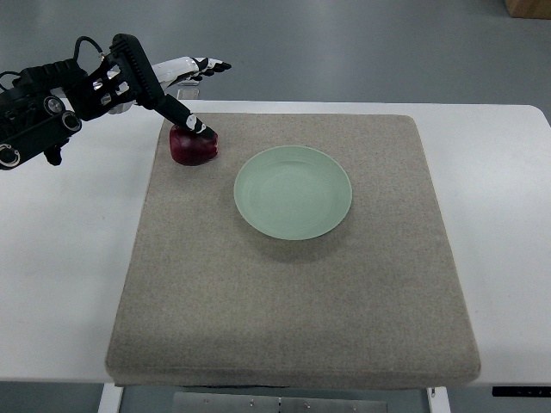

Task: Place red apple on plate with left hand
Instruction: 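Reach the left hand forward and down over the red apple, then close the left hand's fingers around the red apple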

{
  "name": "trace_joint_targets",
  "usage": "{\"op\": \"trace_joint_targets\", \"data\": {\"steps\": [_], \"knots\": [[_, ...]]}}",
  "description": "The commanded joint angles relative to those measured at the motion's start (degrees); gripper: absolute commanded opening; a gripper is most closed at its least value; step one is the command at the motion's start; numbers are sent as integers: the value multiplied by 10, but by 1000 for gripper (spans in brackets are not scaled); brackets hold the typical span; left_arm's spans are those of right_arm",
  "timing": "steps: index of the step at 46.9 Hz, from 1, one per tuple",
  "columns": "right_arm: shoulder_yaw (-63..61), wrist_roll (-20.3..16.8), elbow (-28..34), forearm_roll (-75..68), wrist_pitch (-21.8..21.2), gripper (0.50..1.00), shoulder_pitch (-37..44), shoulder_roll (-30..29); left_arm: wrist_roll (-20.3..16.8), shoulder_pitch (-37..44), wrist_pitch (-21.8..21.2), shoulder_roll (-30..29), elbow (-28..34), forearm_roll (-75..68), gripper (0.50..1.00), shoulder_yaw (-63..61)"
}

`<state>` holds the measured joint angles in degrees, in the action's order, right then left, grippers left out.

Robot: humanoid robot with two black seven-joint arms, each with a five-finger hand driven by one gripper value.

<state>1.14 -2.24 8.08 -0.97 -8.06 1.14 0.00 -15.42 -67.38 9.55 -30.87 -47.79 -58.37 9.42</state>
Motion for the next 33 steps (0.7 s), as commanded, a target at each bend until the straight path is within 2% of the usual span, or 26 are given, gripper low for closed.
{"op": "trace_joint_targets", "data": {"steps": [1,20,26,33], "knots": [[0,0,0,0,0,930,0,0,1,-1,13,-8,0,-47,1000,0],[0,0,0,0,0,930,0,0,7,-9,13,-9,9,-97,1000,-48],[0,0,0,0,0,930,0,0,22,-9,10,-6,17,-97,1000,-49],[0,0,0,0,0,930,0,0,23,-5,7,-1,18,-118,1000,-49]]}}
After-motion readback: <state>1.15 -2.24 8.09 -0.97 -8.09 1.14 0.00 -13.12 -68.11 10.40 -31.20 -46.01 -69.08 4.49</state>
